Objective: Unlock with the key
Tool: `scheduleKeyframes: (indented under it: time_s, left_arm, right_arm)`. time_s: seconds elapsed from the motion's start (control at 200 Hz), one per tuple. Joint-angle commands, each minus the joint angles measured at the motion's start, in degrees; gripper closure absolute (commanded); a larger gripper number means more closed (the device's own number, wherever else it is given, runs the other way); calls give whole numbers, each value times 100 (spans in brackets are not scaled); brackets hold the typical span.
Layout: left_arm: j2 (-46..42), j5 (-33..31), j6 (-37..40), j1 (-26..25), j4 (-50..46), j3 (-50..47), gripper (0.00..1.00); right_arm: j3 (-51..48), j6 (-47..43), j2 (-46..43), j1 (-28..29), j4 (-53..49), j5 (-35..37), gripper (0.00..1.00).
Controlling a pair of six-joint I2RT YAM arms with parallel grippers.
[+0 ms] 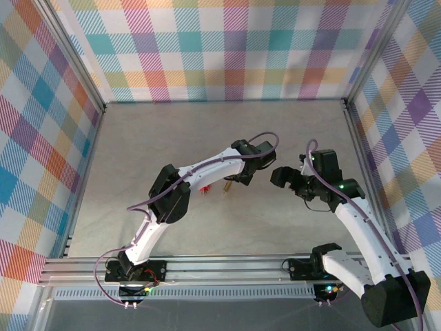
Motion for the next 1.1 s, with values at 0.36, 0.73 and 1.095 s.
scheduleKeyframes:
  time_s: [0.36,0.73,1.095]
  left_arm:
    - [-142,541,-661,-478,87,369,43]
    - [-2495,1393,-1363,-9,1794,-1900,28]
    - [-4273,2458,-1654,1162,4004,-4657,28]
  right_arm:
    - [-154,-226,-331,-211,-325,-165,6]
    - [-422,123,-507,-328,-229,-678,8]
    - [3,781,2181,1183,619,124,31]
